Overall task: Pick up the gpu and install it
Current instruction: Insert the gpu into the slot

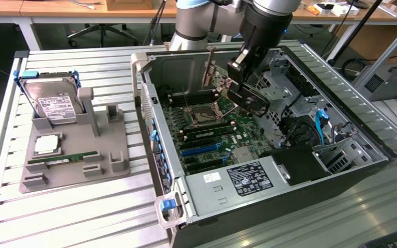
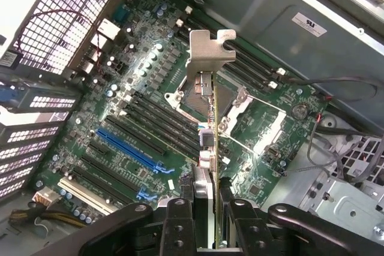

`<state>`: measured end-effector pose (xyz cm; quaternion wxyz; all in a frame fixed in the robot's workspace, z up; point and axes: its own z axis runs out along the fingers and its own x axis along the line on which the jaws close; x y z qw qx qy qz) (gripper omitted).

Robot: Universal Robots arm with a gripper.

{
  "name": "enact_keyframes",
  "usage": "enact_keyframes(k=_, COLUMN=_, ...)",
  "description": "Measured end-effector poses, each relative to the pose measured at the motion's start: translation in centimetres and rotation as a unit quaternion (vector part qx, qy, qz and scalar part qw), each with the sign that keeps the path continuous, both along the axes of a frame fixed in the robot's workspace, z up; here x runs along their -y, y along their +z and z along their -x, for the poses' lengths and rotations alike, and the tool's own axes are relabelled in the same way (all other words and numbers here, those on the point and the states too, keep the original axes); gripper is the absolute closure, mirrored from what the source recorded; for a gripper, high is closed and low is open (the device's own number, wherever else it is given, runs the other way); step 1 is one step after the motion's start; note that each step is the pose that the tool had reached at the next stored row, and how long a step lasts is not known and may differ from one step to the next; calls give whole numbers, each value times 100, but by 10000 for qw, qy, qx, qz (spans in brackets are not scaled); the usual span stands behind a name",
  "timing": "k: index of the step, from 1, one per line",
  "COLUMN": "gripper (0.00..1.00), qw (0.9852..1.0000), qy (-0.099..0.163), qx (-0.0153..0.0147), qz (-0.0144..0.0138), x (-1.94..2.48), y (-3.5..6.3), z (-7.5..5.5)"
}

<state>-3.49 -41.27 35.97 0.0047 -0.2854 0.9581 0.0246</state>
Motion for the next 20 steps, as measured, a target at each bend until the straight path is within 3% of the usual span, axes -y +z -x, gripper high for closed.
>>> enact_keyframes(k=20, gripper=73, qw=9996, qy=291, qx=0, qz=0, x=0, y=0, z=0)
